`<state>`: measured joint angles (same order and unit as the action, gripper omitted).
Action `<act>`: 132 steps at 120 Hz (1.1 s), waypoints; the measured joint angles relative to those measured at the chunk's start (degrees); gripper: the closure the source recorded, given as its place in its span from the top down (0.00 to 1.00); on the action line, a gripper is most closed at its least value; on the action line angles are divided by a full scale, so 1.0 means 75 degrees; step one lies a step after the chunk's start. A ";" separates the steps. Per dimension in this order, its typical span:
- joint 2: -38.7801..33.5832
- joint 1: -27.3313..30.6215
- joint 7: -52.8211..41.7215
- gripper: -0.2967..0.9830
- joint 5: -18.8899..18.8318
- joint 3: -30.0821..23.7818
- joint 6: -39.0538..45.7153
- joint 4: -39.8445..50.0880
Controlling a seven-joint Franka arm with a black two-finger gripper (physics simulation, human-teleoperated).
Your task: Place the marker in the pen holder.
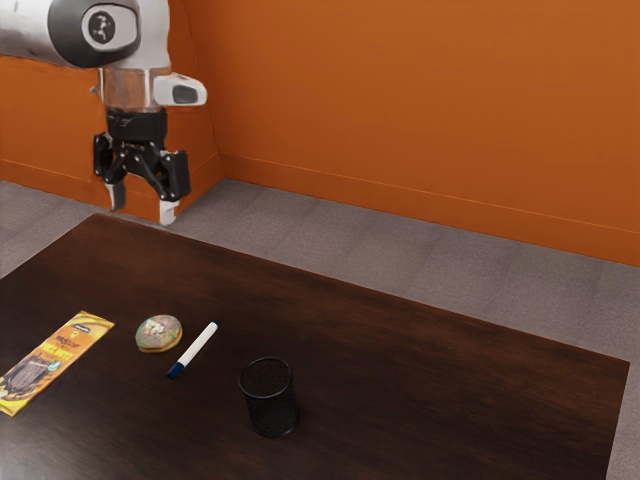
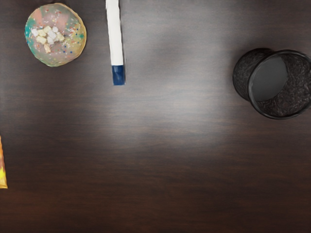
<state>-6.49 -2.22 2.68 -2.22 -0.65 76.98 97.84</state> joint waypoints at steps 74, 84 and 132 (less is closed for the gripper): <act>0.4280 0.0033 -0.0009 0.24 -0.0097 0.0806 0.5356 0.0603; 0.4290 0.0046 -0.0028 0.22 -0.0024 0.0926 0.5562 0.0926; 0.3773 0.0039 -0.0108 0.32 0.0104 0.1048 0.6082 0.1964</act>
<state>21.80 -1.93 1.87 -1.44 7.21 122.60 112.57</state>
